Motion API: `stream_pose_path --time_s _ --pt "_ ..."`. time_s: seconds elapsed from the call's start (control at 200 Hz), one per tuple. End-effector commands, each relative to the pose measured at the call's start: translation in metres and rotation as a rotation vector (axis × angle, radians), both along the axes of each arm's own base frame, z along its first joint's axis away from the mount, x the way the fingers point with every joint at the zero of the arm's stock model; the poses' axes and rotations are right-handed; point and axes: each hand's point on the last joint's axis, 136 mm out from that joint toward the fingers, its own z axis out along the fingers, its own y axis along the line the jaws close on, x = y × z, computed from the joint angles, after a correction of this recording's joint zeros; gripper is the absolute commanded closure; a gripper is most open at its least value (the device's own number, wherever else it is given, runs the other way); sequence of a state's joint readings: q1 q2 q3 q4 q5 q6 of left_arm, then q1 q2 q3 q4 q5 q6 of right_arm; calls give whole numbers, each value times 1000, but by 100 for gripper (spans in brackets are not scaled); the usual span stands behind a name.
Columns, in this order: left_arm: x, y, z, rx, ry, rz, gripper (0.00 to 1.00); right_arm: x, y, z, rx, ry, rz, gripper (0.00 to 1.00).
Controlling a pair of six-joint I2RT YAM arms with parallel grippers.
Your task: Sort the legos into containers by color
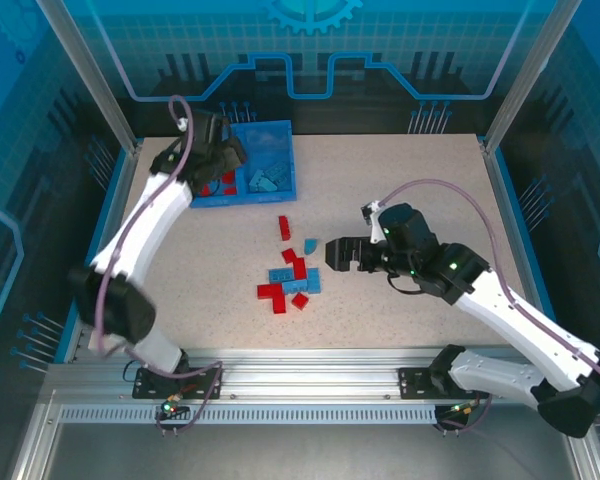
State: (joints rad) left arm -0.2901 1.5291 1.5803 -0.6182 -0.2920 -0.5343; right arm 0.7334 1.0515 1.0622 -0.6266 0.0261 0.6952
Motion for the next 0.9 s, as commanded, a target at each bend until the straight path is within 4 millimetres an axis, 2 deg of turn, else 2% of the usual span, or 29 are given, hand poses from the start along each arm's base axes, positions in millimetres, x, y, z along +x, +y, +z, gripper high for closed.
stream_pose_path --time_s 0.0,0.07,0.185,0.32,0.4,0.5,0.615,0.73,0.895 --pt "-48 -37 33 41 -143 -182 32 16 14 1 -22 -25 13 0" --pt "-80 -52 37 70 -175 -291 30 26 24 -5 -48 -11 26 0" --pt "-122 -51 32 135 -178 -420 25 45 43 -20 -92 20 47 0" --pt "-154 -39 17 260 -178 -532 23 70 70 -44 -148 61 87 1" --pt "-168 -39 5 318 -196 -614 23 88 83 -61 -208 74 104 1" --pt "-172 -38 -12 360 -225 -647 22 112 87 -87 -308 80 71 5" --pt "-175 -36 -14 397 -207 -672 20 131 80 -120 -397 129 0 7" --pt "-173 -34 -19 418 -198 -677 17 137 82 -155 -412 212 -29 7" --pt "-175 -38 -26 413 -183 -717 5 143 80 -193 -479 262 -53 7"
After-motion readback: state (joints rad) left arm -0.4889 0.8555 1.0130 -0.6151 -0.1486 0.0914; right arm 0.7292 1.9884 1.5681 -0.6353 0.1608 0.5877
